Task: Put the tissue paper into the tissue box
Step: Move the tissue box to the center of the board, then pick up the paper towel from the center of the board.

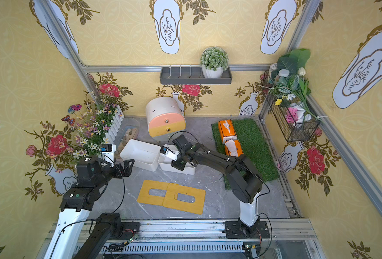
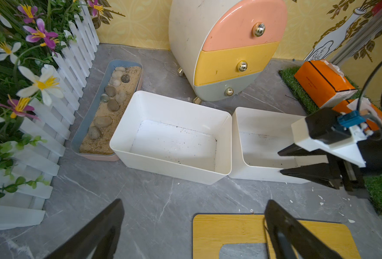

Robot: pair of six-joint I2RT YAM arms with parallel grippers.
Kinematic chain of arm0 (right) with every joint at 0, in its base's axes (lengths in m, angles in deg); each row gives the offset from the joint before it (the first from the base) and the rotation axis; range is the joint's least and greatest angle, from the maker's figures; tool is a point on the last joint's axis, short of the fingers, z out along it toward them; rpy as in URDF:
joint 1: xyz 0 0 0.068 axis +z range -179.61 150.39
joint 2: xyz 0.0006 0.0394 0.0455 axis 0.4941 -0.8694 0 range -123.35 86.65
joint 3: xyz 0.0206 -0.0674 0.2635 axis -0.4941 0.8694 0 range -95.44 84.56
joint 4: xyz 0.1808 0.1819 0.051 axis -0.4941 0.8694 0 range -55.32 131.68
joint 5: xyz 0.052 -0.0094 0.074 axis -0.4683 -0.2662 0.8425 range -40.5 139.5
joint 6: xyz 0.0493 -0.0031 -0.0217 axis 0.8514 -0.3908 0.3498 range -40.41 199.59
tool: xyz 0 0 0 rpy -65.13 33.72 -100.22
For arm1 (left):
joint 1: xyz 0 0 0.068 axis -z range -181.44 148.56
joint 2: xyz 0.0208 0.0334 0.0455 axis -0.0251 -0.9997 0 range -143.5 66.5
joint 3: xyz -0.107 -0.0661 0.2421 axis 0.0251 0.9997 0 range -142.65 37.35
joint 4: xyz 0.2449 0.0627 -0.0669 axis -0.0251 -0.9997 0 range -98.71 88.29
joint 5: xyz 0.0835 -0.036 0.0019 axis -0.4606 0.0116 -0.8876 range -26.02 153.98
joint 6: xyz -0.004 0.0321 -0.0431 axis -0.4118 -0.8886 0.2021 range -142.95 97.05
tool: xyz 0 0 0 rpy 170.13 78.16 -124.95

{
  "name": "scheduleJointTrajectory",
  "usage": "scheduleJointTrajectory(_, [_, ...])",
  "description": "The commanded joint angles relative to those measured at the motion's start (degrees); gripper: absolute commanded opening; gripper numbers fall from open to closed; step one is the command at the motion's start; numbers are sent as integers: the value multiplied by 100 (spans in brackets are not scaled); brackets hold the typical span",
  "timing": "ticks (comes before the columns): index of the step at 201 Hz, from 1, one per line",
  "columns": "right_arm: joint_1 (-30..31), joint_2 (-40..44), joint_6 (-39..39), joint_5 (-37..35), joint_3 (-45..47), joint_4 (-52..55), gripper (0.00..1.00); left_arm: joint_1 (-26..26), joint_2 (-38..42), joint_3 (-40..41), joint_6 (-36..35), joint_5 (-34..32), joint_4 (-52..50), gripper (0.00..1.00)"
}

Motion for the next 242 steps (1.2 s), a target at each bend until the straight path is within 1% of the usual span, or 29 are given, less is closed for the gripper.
scheduleJointTrajectory(1, [-211, 375, 291, 443, 60, -118, 48, -3, 8, 31, -56, 9, 52, 100])
scheduleJointTrajectory(19, [-540, 1030, 841, 1005, 328, -408, 57, -6, 9, 39, -62, 24, 53, 100])
scheduleJointTrajectory(33, [-954, 1601, 1392, 1327, 623, -695, 65, -5, 7, 46, -64, 42, 54, 100])
scheduleJointTrajectory(42, [-1297, 1961, 1757, 1492, 838, -848, 74, -6, 8, 43, -64, 53, 53, 100])
scheduleJointTrajectory(53, [-1732, 2376, 2119, 1492, 1120, -992, 84, -5, 8, 35, -62, 66, 54, 100])
scheduleJointTrajectory(67, [-2293, 2787, 2389, 1287, 1488, -1057, 94, -7, 8, 34, -47, 78, 53, 100])
scheduleJointTrajectory(78, [-2759, 3036, 2533, 1225, 1680, -1013, 99, -3, 0, 28, -20, 97, 53, 100])
scheduleJointTrajectory(95, [-3487, 3308, 2658, 1266, 1926, -893, 100, 0, -17, 18, 6, 131, 49, 100])
scheduleJointTrajectory(114, [-3920, 3439, 2650, 1115, 2151, -786, 100, -3, -27, 26, 13, 144, 71, 100])
scheduleJointTrajectory(140, [-3987, 3305, 2649, 795, 2283, -713, 100, -6, -27, 29, -2, 150, 82, 100])
scheduleJointTrajectory(162, [-4015, 2869, 2617, 631, 2170, -565, 100, -3, -35, 37, -2, 174, 84, 100])
scheduleJointTrajectory(194, [-4181, 2263, 2520, -219, 1854, -171, 100, -8, -44, 43, -3, 227, 95, 100])
scheduleJointTrajectory(212, [-4263, 2085, 2491, -636, 1714, -44, 100, -6, -44, 45, -2, 271, 106, 100])
scheduleJointTrajectory(242, [-4340, 1838, 2399, -763, 1603, -28, 100, -4, -53, 44, 6, 343, 132, 100])
